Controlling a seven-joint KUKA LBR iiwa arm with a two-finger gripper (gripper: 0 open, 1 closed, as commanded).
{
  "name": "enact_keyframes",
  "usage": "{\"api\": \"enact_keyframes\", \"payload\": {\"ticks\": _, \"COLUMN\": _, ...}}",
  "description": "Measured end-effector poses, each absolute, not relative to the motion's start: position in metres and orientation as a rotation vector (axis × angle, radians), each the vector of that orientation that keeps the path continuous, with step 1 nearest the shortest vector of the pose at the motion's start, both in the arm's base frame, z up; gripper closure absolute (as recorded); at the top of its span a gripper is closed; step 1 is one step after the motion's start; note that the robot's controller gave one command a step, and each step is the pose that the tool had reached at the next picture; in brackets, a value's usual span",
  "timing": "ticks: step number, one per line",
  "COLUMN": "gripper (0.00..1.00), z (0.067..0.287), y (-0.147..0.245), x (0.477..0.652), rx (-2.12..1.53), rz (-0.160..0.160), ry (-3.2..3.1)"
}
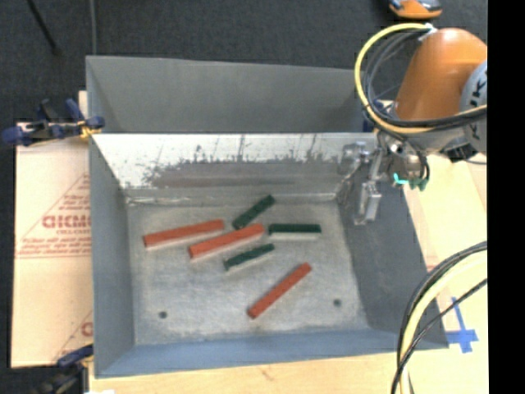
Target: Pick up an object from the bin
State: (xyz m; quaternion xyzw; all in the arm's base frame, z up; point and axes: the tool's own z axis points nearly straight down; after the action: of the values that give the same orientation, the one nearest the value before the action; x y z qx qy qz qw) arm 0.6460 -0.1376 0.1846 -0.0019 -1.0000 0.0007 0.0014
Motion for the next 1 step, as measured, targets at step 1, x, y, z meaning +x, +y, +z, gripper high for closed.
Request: {"api": "enact_keyframes", "payload": {"ticks": 1, "gripper": 0.00, "z": 0.0671, "y": -0.0899, "x": 0.6345, "rx": 0.105, "rz": 0.000, "ry": -3.140}}
